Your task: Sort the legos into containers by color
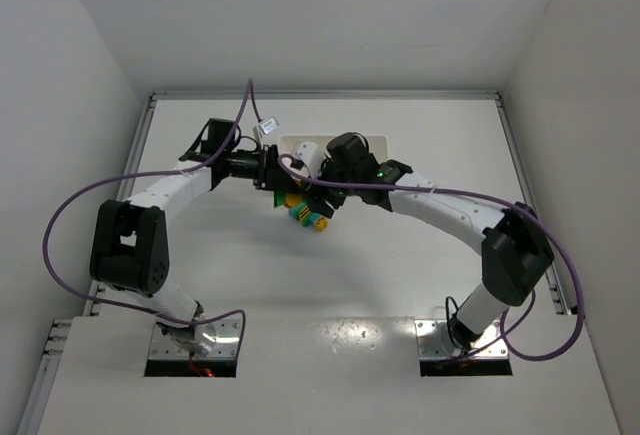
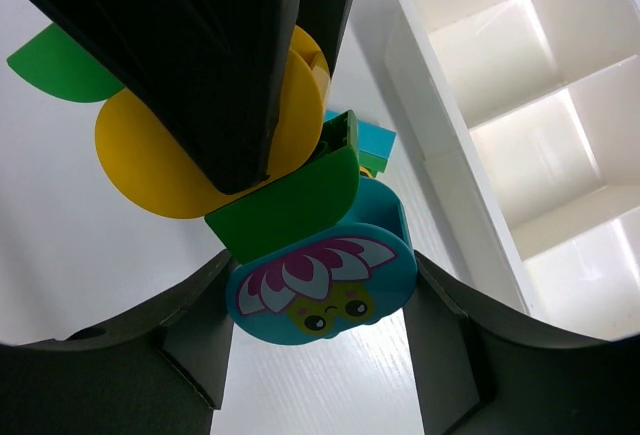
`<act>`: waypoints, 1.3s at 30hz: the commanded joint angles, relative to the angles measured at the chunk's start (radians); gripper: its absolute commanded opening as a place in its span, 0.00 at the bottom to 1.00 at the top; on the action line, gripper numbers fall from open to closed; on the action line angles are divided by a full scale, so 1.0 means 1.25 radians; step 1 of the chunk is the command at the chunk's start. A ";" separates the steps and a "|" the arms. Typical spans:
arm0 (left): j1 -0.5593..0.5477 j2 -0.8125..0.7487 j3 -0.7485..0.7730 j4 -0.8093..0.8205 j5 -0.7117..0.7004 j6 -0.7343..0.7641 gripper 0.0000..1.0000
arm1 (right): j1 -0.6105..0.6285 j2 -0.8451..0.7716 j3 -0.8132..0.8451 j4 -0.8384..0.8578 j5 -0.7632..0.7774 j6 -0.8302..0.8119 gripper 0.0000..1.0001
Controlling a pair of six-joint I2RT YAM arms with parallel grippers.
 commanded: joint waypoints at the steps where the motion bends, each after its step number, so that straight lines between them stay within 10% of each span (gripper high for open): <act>1: -0.029 -0.002 0.017 0.031 0.062 0.001 0.29 | 0.002 0.006 0.049 0.082 0.037 0.020 0.00; 6: -0.020 -0.022 0.017 0.002 0.035 0.028 0.00 | -0.015 -0.047 -0.043 0.055 0.073 0.009 0.00; 26: 0.012 -0.073 -0.085 -0.040 -0.140 0.110 0.00 | -0.094 -0.152 -0.261 -0.151 -0.071 -0.081 0.00; 27: 0.012 -0.073 -0.085 -0.040 -0.140 0.110 0.00 | -0.094 -0.138 -0.261 -0.179 -0.071 -0.088 0.02; 28: 0.012 -0.081 -0.085 -0.040 -0.140 0.110 0.00 | -0.094 -0.110 -0.253 -0.195 -0.082 -0.088 0.34; 31: 0.012 -0.100 -0.105 -0.028 -0.132 0.117 0.00 | -0.111 -0.089 -0.214 -0.229 -0.123 -0.102 0.65; 39: -0.026 -0.179 -0.208 0.215 -0.038 -0.002 0.00 | -0.181 -0.044 -0.073 -0.179 -0.415 0.034 0.81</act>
